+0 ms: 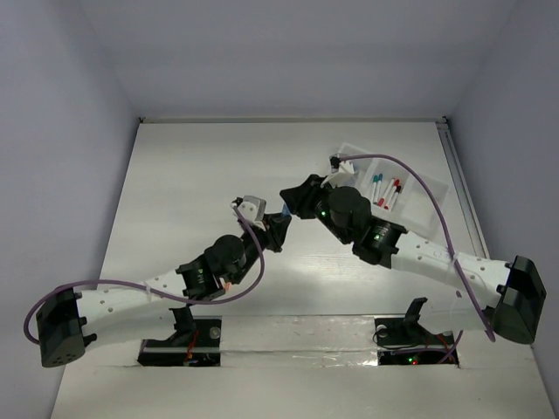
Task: Sort the stationery into containers
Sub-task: Close the pen cap on the pen, then place the pen in the storage box.
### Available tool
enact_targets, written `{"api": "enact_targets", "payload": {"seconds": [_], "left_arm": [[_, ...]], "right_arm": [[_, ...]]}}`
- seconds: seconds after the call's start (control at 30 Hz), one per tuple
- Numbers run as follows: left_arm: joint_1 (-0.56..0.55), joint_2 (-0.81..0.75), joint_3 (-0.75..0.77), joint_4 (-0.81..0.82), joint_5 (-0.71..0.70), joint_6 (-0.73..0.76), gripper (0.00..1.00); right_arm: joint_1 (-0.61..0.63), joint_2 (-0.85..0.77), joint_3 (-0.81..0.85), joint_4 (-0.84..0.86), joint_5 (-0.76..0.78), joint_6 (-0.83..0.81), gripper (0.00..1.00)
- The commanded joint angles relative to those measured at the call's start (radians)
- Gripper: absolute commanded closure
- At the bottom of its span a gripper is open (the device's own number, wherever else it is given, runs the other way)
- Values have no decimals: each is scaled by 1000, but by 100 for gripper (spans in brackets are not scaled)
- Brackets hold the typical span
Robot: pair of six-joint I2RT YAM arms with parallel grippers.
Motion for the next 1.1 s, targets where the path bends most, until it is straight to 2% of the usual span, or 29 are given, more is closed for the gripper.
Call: {"api": "enact_targets", "payload": {"seconds": [0.0, 0.13, 0.2, 0.23, 0.33, 0.43, 0.53, 0.57, 0.73, 0.77, 0.87, 0.9, 1.07], "left_arm": [[10, -31, 86, 188, 74, -31, 99], [10, -25, 45, 183, 97, -68, 75], [10, -31, 29, 186, 110, -74, 57], [10, -31, 26, 186, 110, -74, 57], [10, -47, 8, 177, 117, -76, 42], [10, -74, -10, 161, 122, -77, 36], [10, -110, -26, 128, 127, -81, 21], [10, -134, -30, 114, 128, -82, 13], [10, -263, -67, -42, 128, -102, 4], [10, -310, -72, -68, 125, -107, 1], [10, -392, -95, -168, 110, -136, 1], [10, -409, -99, -202, 110, -146, 1], [10, -502, -121, -274, 98, -133, 1]], "right_arm": [[-26, 14, 3, -85, -58, 5, 100], [-84, 31, 57, -58, -92, 17, 100], [-123, 51, 77, -46, -115, 43, 100], [-136, 51, 77, -44, -120, 49, 100], [-193, 66, 86, -36, -134, 69, 100], [-247, 66, 94, -36, -135, 76, 100], [-326, 49, 98, -74, -134, 60, 100], [-349, 37, 95, -91, -129, 47, 100], [-549, -75, 57, -286, 24, -113, 100], [-663, -117, 43, -336, 29, -151, 100], [-877, -171, -25, -384, -75, -170, 100], [-997, -175, -43, -381, -136, -173, 100], [-1143, -113, -47, -381, -118, -223, 100]]}}
